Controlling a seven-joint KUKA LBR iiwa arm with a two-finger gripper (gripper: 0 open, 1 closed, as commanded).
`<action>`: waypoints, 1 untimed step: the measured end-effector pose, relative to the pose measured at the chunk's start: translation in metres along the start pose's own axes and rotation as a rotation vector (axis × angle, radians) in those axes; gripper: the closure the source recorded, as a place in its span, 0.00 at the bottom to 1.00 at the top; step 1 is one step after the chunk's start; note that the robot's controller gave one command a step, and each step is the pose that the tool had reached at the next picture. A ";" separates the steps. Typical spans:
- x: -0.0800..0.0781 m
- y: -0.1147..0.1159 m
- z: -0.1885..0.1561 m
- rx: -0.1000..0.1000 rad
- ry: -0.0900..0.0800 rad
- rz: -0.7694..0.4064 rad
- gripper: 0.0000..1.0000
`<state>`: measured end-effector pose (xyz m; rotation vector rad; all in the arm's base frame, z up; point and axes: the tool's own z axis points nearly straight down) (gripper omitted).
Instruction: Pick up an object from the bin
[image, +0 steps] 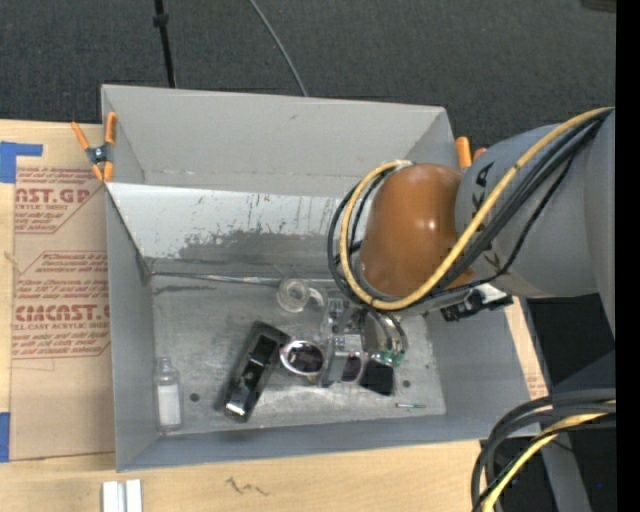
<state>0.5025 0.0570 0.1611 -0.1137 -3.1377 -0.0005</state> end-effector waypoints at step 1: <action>0.001 -0.008 -0.057 0.000 0.003 0.010 1.00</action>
Offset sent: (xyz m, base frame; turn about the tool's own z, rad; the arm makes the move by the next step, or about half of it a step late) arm -0.0005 -0.0012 0.0171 0.0008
